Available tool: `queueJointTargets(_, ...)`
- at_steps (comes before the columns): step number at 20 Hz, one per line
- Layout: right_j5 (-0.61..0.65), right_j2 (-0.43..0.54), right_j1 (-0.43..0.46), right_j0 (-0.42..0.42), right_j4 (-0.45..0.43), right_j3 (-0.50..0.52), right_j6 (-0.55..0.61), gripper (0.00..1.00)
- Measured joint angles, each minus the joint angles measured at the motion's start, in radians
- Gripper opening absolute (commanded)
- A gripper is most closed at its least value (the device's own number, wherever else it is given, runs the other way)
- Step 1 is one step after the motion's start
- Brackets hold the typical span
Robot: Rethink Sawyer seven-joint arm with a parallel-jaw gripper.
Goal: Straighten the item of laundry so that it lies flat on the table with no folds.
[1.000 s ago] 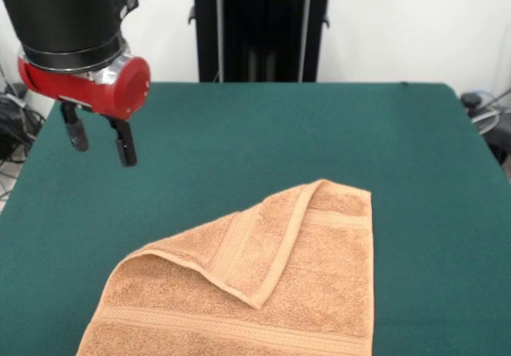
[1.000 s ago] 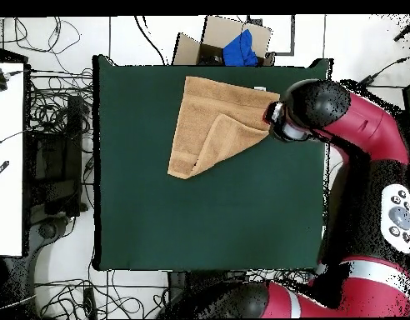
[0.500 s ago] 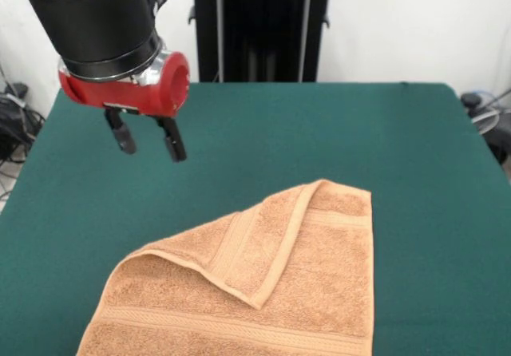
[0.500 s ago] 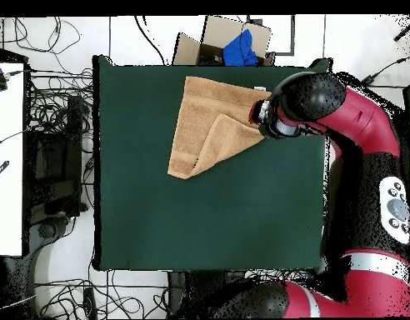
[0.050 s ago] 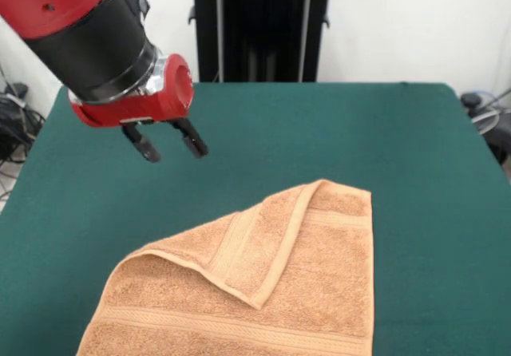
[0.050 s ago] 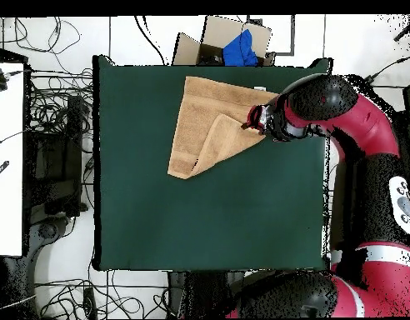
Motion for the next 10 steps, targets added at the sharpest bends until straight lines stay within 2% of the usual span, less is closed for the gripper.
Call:
queueJointTargets(4, 0.041, 0.054, 0.044, -0.031, 0.005, 0.000, -0.049, 1.00)
queueJointTargets(10, 0.046, 0.094, 0.086, -0.037, 0.011, 0.000, -0.054, 1.00)
